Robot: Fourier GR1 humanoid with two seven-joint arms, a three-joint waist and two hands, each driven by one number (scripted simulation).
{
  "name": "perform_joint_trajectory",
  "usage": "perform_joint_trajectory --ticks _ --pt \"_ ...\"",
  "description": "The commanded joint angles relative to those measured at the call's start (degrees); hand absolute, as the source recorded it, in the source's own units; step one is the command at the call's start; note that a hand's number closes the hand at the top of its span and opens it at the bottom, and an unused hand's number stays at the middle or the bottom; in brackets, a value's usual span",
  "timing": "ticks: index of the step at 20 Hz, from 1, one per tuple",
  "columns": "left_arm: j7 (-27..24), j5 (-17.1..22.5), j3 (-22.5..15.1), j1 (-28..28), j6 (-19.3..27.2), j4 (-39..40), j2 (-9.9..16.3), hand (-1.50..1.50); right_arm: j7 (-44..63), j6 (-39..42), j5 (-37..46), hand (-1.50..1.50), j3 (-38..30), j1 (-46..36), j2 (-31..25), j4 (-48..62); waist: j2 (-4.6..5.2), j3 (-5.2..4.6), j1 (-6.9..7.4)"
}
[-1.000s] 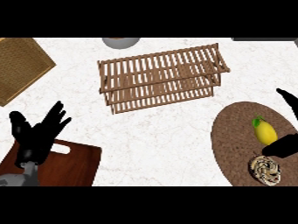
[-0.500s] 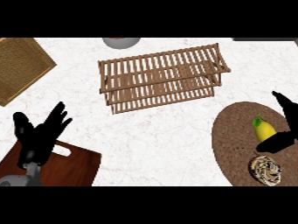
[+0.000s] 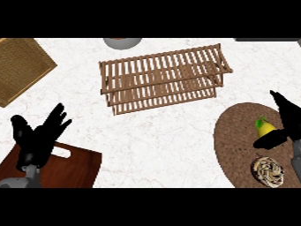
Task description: Pick the lemon from the placemat and place it in the tiered shelf
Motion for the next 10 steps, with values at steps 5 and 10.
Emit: perform_joint_trajectory --ticks 5,10 --pt "0.2 -2.2 1.5 -2.0 -0.2 5.4 -1.9 0.0 -9.4 -4.3 4.0 -1.5 -1.9 1.6 2.6 6.9 0.38 -0.39 -0.21" --pt "2.9 0.0 3.1 -2.4 -2.3 3.5 0.2 0.0 -11.0 7.7 2.9 1.5 2.9 -1.8 1.0 9.8 0.52 -0.42 0.33"
